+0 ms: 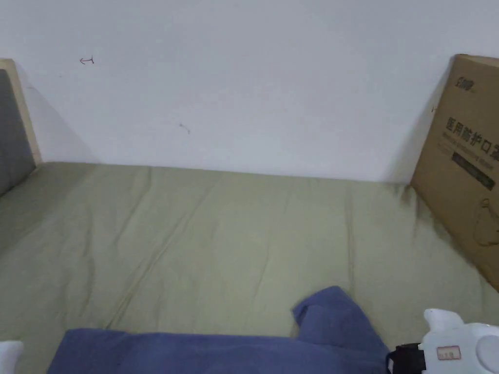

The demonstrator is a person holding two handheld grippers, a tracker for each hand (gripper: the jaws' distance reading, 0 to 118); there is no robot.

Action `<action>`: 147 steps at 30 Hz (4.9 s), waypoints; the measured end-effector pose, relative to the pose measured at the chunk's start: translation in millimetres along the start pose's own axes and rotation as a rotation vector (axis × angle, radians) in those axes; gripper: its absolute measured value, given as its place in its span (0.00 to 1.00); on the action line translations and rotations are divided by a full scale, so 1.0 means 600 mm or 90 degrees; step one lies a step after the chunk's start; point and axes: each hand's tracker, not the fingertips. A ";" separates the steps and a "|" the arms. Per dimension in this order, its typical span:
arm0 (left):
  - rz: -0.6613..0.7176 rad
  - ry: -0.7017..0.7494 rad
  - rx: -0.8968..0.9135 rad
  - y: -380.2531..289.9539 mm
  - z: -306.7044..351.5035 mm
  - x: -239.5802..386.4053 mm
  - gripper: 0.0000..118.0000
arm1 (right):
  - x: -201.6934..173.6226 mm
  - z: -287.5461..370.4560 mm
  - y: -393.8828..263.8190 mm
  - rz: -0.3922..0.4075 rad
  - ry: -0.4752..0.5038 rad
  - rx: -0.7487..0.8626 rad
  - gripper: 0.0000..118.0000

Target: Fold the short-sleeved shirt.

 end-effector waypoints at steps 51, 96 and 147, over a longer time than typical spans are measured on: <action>0.025 -0.007 -0.015 0.148 -0.059 -0.012 0.01 | 0.011 0.059 0.008 -0.072 0.087 -0.022 0.06; 0.406 -0.268 0.000 -0.296 0.107 -0.214 0.95 | -0.332 0.166 -0.377 0.112 0.118 0.110 0.03; -0.021 -0.391 -0.086 -0.199 0.022 0.356 0.62 | -0.062 0.206 -0.464 -0.104 0.028 0.091 0.03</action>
